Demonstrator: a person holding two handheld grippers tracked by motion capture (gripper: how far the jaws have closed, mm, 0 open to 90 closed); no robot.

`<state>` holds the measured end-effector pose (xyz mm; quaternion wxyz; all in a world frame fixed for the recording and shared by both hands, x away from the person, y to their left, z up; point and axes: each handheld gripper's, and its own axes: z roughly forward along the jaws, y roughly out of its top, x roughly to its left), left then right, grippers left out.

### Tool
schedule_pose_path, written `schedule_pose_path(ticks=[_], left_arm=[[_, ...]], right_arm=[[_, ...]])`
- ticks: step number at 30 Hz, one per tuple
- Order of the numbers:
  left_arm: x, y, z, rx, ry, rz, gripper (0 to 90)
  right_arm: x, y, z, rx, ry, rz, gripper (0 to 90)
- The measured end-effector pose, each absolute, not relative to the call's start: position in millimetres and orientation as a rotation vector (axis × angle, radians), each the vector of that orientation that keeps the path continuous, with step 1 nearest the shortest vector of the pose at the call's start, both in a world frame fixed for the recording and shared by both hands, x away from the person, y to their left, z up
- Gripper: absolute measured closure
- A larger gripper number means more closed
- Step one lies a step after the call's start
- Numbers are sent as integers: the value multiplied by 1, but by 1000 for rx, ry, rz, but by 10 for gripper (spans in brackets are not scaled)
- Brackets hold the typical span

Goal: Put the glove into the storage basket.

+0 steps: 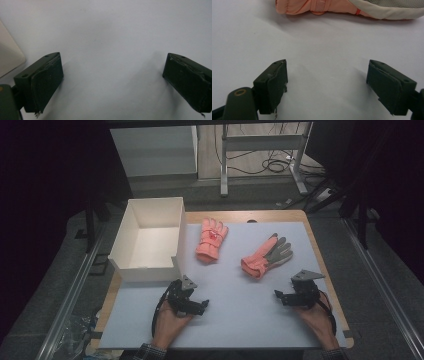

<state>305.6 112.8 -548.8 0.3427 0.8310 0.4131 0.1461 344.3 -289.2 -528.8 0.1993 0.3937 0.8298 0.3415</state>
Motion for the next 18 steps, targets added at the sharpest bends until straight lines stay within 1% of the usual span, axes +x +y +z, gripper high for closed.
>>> schedule_pose_path(ticks=[4,14,18], left_arm=[[306,113,-549,2160,1074,380,30],[306,113,-549,2161,1073,381,30],[305,113,-549,2160,1074,380,30]], right_arm=[[344,-289,-528,1106,2320,966,207],[346,-291,-519,1139,2304,1013,213],[347,-290,-515,1124,2298,1025,243]])
